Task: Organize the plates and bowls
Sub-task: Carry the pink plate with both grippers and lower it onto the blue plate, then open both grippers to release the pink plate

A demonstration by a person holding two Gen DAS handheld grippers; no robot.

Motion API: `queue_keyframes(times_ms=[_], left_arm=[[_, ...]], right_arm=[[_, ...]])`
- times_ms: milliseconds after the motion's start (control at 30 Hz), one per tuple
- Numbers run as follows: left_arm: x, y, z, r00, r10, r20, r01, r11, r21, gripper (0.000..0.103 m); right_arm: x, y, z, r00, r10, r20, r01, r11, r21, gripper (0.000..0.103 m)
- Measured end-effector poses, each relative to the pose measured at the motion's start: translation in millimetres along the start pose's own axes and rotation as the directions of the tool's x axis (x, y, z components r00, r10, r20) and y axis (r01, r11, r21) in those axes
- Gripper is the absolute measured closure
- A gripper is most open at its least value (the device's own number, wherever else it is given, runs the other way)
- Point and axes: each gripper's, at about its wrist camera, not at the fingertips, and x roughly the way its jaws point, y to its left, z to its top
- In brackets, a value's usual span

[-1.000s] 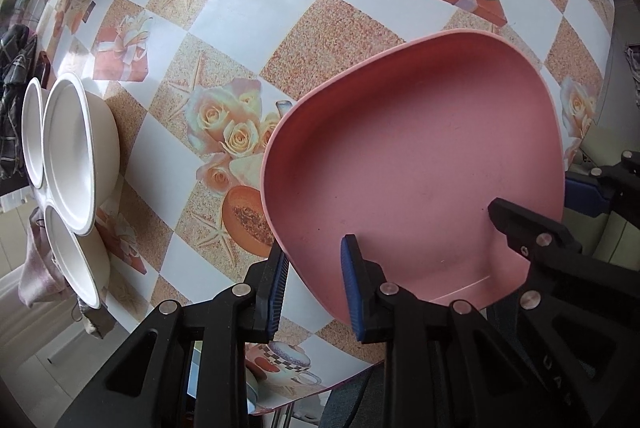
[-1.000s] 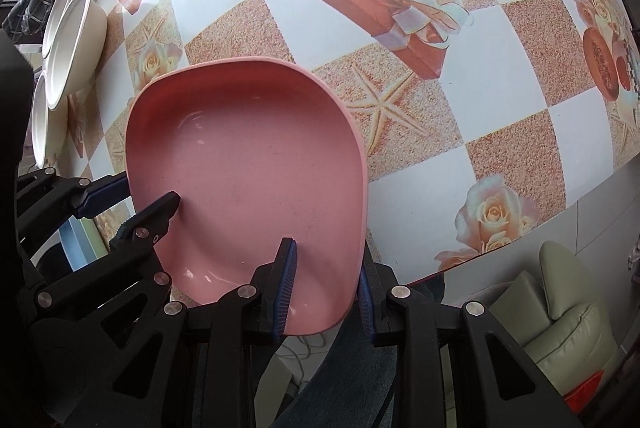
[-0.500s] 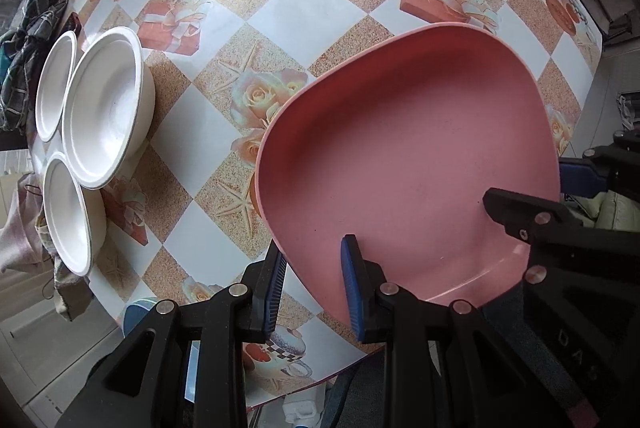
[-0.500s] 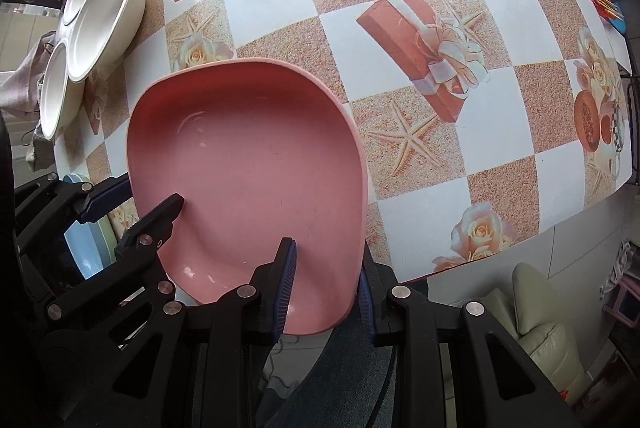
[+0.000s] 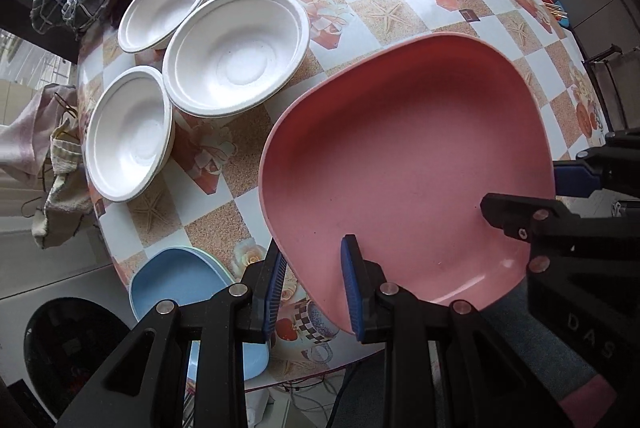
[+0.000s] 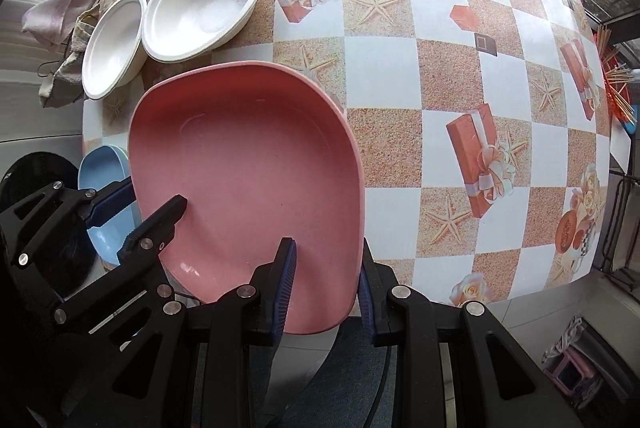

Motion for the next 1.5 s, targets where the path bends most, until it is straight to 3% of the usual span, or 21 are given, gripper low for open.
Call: queue_keyframes(times_ms=[167, 233, 467, 667, 867, 1033, 1067, 1133, 1200, 1367, 1500], left_arm=[[-3.3, 41.8, -19.8, 1.000, 0.013, 0.008, -0.011, 0.988, -0.151, 0.074], [-4.6, 56.9, -28.3, 1.000, 0.016, 0.007, -0.014, 0.979, -0.205, 0.074], [0.8, 101.4, -71.0, 0.998, 0.042, -0.038, -0.051, 0.946, -0.320, 0.074], [11.6, 131.4, -103.3, 0.996, 0.044, -0.083, -0.073, 0.917, -0.393, 0.072], [27.8, 142.3, -119.2, 0.993, 0.034, -0.115, -0.080, 0.901, -0.427, 0.070], [32.8, 150.1, -126.1, 0.995, 0.007, -0.103, -0.054, 0.887, -0.459, 0.044], [33.9, 152.7, -127.1, 0.994, 0.014, -0.104, -0.061, 0.884, -0.463, 0.042], [33.9, 160.1, -128.5, 0.996, -0.011, -0.088, -0.033, 0.872, -0.488, 0.035], [32.7, 165.5, -127.2, 0.997, -0.038, -0.067, -0.001, 0.865, -0.502, 0.034], [19.5, 155.5, -105.0, 0.999, -0.039, -0.002, 0.034, 0.906, -0.421, 0.033], [6.7, 138.6, -72.7, 0.998, -0.041, 0.054, 0.056, 0.945, -0.321, 0.031]], right_arm=[[-7.2, 50.2, 14.9, 1.000, -0.015, 0.006, 0.015, 0.989, -0.146, 0.071], [-4.7, 73.7, 5.1, 1.000, -0.013, 0.002, 0.013, 0.979, -0.202, 0.071], [16.8, 136.8, -0.5, 0.999, 0.000, -0.038, -0.013, 0.936, -0.351, 0.071], [39.4, 180.0, -1.7, 0.995, 0.011, -0.103, -0.055, 0.902, -0.428, 0.071], [62.5, 201.2, 0.3, 0.988, 0.021, -0.155, -0.087, 0.900, -0.426, 0.071], [72.9, 201.8, 6.6, 0.982, 0.045, -0.182, -0.113, 0.917, -0.383, 0.069], [74.1, 200.4, 7.0, 0.983, 0.036, -0.180, -0.103, 0.921, -0.377, 0.064], [73.1, 190.7, 9.2, 0.986, 0.030, -0.162, -0.086, 0.933, -0.349, 0.034], [69.6, 173.7, 10.4, 0.987, 0.059, -0.151, -0.101, 0.952, -0.290, 0.029], [61.8, 117.8, 12.1, 0.992, 0.064, -0.108, -0.075, 0.992, -0.105, 0.029], [56.5, 72.2, 9.5, 0.994, 0.068, -0.088, -0.065, 0.997, 0.045, 0.029]])
